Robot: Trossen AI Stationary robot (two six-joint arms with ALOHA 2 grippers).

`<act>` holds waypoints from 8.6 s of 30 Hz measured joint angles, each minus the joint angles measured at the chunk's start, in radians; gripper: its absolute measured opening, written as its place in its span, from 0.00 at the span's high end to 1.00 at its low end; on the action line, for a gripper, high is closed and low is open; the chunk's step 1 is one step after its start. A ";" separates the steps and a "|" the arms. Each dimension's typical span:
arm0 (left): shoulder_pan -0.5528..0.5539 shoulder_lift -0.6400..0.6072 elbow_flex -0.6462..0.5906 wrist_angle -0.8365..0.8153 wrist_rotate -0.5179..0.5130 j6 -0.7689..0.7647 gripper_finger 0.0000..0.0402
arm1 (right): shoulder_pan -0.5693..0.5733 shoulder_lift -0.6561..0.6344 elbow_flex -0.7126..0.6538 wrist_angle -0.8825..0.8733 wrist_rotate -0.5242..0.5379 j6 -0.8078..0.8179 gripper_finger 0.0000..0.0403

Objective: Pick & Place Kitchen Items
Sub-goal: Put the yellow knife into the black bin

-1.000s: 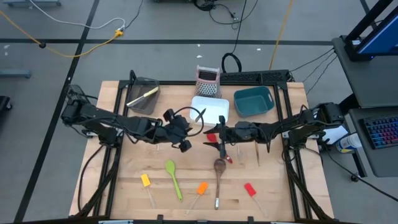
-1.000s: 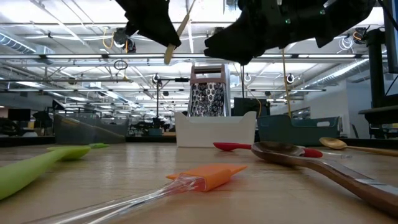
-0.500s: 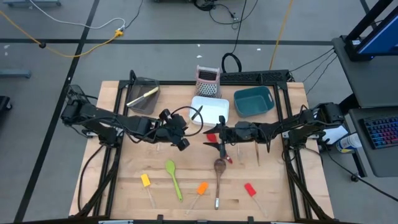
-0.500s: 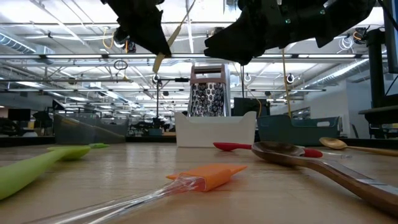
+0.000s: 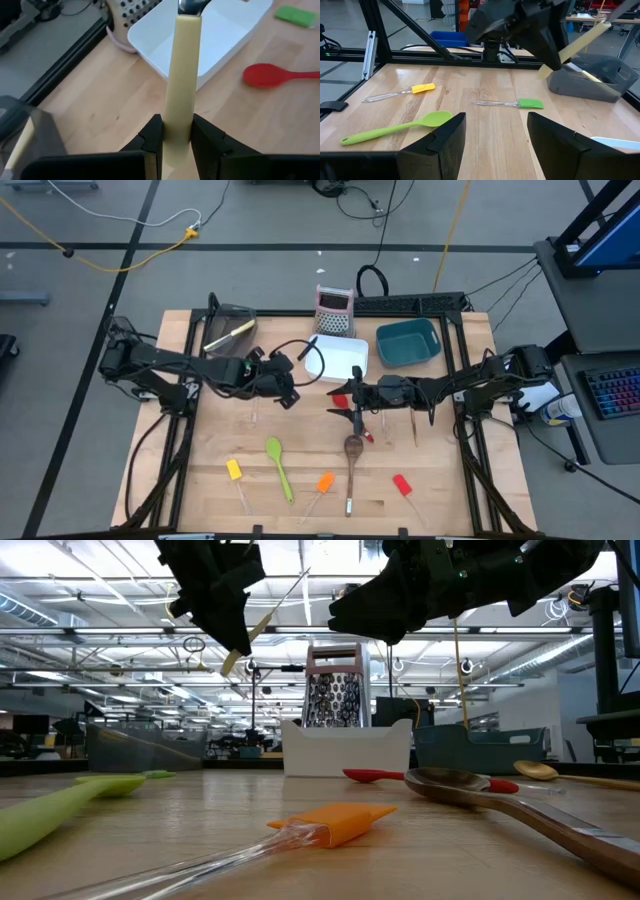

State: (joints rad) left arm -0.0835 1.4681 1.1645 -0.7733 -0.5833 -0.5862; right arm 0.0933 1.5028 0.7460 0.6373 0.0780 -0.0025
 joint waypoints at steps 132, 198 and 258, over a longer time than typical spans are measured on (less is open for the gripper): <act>0.965 0.001 -0.166 -0.637 0.482 0.369 0.83 | 0.000 0.000 0.000 -0.060 0.000 -0.012 0.48; 1.134 0.321 0.156 -0.797 0.688 0.361 0.83 | -0.001 0.000 0.000 -0.059 0.000 -0.069 0.48; 1.105 0.321 0.155 -0.675 0.579 0.446 0.71 | -0.001 0.000 0.000 -0.059 0.000 -0.061 0.48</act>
State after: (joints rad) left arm 1.0211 1.7893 1.3193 -1.4484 -0.0040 -0.1404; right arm 0.0921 1.5031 0.7464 0.5785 0.0780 -0.0639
